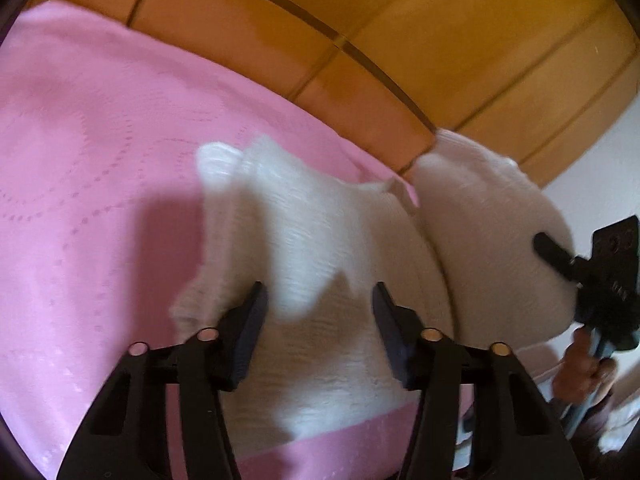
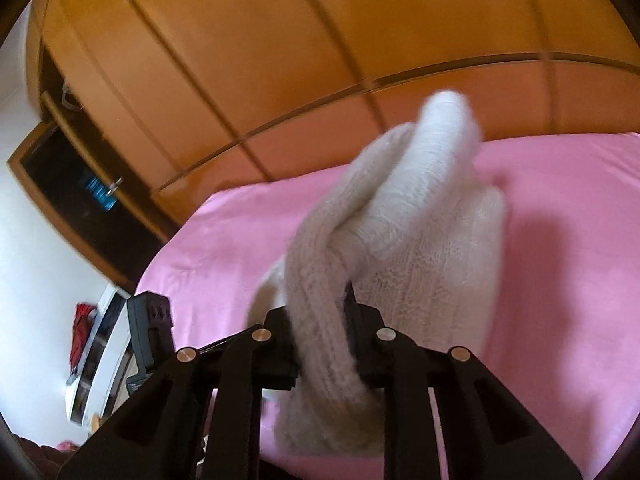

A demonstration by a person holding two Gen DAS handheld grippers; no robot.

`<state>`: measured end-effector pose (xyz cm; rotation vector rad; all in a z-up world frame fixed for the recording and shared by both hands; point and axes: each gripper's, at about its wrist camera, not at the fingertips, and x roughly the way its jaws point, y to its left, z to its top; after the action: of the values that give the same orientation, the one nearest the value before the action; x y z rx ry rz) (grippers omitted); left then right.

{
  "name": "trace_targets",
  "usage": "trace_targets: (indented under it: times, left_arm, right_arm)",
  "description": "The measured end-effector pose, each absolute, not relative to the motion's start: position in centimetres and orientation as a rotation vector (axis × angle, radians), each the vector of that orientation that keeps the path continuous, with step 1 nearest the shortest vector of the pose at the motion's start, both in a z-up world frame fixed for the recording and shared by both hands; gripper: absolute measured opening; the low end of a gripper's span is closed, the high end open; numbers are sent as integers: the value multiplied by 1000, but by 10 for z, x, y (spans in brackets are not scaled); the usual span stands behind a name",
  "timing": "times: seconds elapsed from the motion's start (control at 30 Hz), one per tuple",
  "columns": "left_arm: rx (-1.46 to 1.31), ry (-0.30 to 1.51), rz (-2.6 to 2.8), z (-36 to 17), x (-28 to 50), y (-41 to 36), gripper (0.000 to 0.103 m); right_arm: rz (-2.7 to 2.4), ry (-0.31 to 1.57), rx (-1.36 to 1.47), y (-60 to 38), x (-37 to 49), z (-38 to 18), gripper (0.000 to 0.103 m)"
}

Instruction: Fold small clothes

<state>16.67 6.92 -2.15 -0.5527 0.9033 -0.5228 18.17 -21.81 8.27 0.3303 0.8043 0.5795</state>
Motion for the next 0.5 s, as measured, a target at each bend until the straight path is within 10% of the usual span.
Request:
trace_targets:
  times: [0.4,0.5]
  left_arm:
    - [-874,851,-644,-11,165,129,61]
    - [-906,863,-695,-8,171,121,64]
  right_arm:
    - [649,896,74,-108,184,14,16]
    - [683,881,102,-118,178,15,31]
